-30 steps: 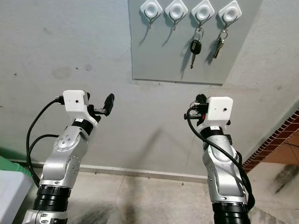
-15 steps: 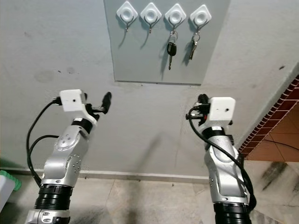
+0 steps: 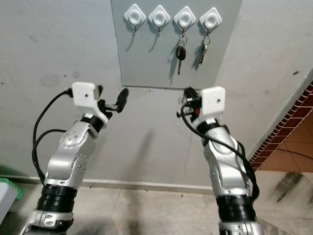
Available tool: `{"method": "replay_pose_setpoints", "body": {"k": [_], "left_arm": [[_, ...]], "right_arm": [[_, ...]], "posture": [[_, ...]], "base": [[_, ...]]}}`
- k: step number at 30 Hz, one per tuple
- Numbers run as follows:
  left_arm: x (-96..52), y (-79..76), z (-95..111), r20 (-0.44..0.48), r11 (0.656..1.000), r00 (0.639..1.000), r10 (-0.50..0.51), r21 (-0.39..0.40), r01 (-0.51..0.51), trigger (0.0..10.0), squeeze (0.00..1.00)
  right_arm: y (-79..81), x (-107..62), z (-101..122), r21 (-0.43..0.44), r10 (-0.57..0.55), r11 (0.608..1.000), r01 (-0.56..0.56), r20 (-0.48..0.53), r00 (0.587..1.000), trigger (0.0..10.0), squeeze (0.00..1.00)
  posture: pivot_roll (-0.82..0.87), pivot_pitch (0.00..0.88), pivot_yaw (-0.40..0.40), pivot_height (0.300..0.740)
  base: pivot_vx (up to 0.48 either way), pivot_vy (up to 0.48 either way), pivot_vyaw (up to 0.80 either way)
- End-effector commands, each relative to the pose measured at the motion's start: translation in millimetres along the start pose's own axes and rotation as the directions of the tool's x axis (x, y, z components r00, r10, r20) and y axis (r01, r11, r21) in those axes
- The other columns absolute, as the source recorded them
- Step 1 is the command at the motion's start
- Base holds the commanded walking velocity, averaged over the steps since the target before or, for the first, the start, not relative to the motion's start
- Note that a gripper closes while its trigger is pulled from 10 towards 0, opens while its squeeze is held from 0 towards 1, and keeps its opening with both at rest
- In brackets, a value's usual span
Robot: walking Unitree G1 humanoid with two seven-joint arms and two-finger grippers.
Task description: Hang keys on a hook
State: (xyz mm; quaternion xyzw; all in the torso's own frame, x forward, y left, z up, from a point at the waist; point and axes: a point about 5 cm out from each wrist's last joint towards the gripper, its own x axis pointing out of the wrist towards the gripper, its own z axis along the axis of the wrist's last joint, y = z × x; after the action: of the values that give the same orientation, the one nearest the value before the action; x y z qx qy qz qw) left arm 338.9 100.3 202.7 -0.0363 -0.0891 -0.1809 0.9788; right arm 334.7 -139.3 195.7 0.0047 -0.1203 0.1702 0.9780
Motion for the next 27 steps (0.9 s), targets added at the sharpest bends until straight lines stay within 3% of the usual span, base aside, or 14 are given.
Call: {"method": "replay_pose_setpoints", "body": {"k": [1, 11, 27], "left_arm": [[7.9, -7.4, 10.8, 0.019, 0.997, 0.998, -0.062, 0.048, 0.061, 10.0, 0.0], [17.5, -20.0, 32.5, 0.066, 0.982, 0.983, -0.173, 0.084, 0.167, 10.0, 0.0], [19.6, -23.0, 37.8, 0.076, 0.978, 0.977, -0.199, 0.083, 0.192, 10.0, 0.0]], "right_arm": [[3.7, 11.9, 11.9, 0.005, 0.043, 0.999, -0.043, 0.05, 0.998, 10.0, 0.0], [7.6, 40.8, 37.3, 0.011, 0.127, 0.991, -0.13, 0.134, 0.983, 10.0, 0.0], [0.0, 68.9, 64.0, 0.02, 0.132, 0.99, -0.14, 0.233, 0.964, 10.0, 0.0]], "posture": [[-0.01, 0.05, -0.034, 0.74], [0.0, 0.079, -0.048, 0.74], [0.0, 0.086, -0.044, 0.74]], "base": [[0.0, 0.0, 0.0], [0.0, 0.0, 0.0], [0.0, 0.0, 0.0]]}}
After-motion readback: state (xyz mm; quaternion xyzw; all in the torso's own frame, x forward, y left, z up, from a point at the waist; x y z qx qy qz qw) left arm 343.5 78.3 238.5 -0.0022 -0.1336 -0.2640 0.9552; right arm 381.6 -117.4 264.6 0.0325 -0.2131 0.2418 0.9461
